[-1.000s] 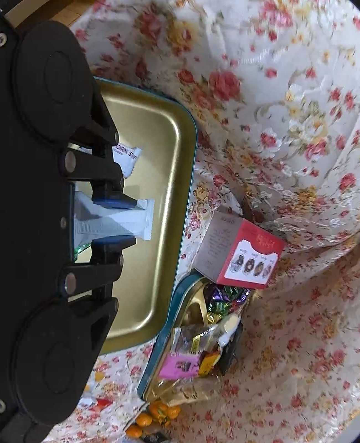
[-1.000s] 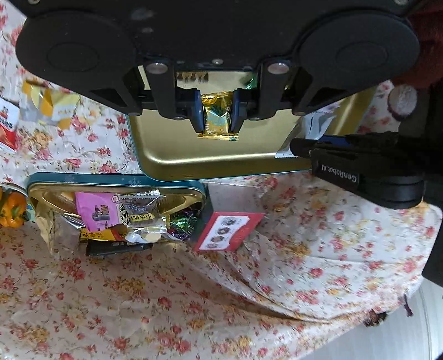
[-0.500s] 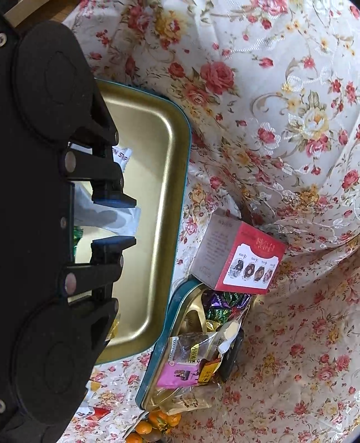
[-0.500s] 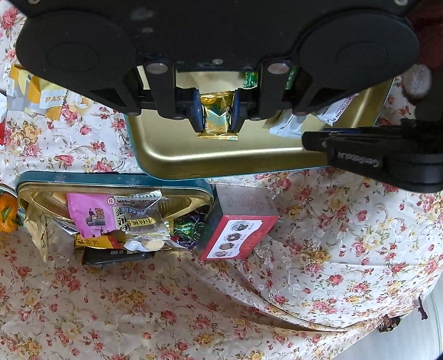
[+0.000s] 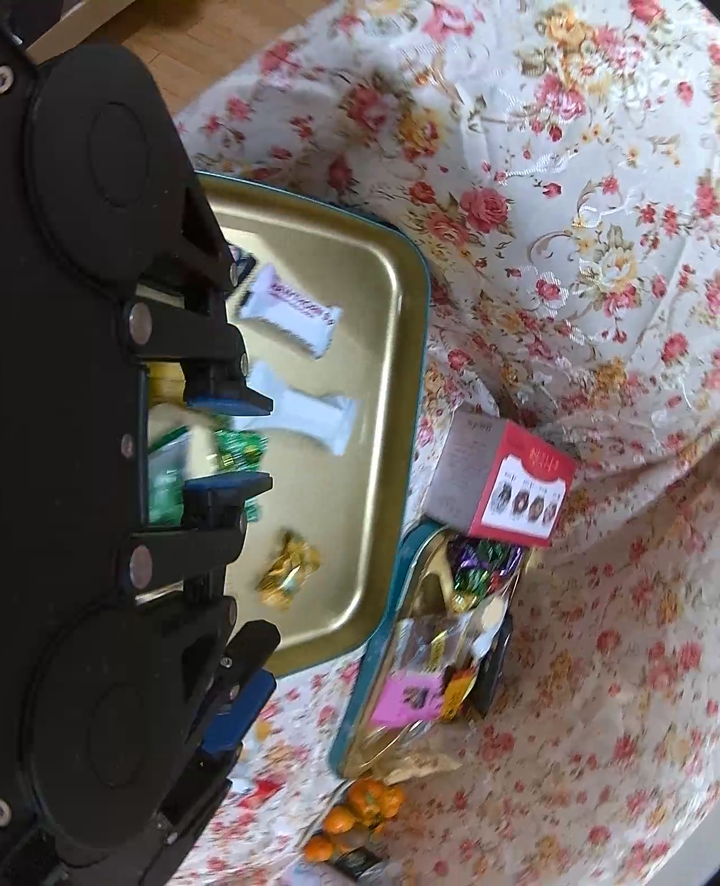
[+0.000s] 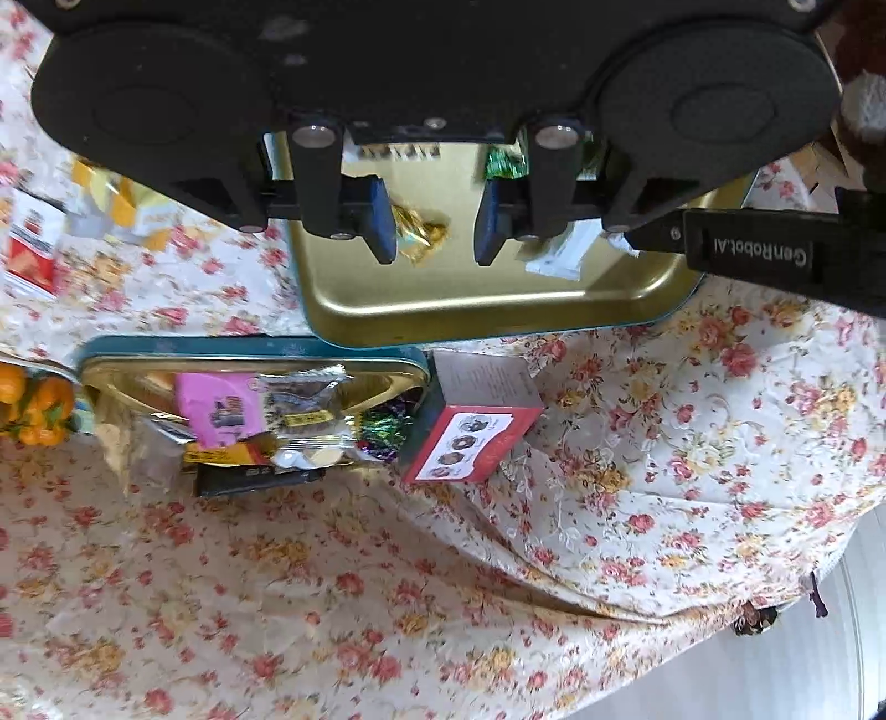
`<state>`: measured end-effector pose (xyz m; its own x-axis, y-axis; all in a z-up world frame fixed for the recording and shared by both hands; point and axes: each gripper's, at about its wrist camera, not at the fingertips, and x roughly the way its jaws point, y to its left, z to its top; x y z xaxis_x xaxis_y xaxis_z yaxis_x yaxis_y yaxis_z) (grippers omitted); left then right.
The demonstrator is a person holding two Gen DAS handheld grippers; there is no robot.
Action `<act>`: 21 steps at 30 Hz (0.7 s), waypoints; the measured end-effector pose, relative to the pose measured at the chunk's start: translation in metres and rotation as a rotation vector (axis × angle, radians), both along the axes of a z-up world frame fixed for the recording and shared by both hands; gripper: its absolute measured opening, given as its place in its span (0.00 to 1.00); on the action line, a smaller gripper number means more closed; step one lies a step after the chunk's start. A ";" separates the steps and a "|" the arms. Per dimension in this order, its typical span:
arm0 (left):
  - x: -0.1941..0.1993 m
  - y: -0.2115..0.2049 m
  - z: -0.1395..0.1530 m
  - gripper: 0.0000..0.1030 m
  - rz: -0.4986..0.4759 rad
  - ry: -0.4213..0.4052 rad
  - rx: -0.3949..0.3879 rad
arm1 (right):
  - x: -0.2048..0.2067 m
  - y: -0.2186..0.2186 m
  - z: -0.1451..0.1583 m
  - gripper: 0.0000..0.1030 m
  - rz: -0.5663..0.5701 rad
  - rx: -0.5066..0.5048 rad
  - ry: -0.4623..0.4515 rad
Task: Organize snacks
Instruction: 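Open both tools to drop the snacks into the tin tray, then move the left tool to the yellow-silver packet while the right tool reaches the red-white packet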
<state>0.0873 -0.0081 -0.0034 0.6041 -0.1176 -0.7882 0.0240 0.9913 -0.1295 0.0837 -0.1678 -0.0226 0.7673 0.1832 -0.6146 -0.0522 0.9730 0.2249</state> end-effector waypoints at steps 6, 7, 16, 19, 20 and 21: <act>-0.038 -0.027 -0.003 0.28 -0.080 0.012 0.032 | -0.055 -0.025 0.000 0.32 -0.062 0.012 0.016; -0.043 -0.033 -0.004 0.28 -0.098 0.019 0.039 | -0.065 -0.031 -0.001 0.32 -0.078 0.014 0.021; -0.072 -0.101 -0.014 0.28 -0.265 0.047 0.053 | -0.132 -0.085 -0.016 0.32 -0.245 -0.017 0.069; -0.076 -0.126 -0.019 0.28 -0.328 0.037 0.055 | -0.143 -0.106 -0.021 0.32 -0.305 -0.027 0.072; -0.077 -0.135 -0.021 0.29 -0.348 0.026 0.061 | -0.145 -0.112 -0.023 0.32 -0.323 -0.032 0.069; -0.077 -0.143 -0.024 0.29 -0.363 0.018 0.072 | -0.147 -0.117 -0.024 0.32 -0.340 -0.035 0.067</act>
<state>0.0101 -0.1514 -0.0271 0.5189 -0.2662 -0.8123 0.3745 0.9250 -0.0638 -0.0634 -0.2847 -0.0461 0.7387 -0.0977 -0.6669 0.2898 0.9393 0.1835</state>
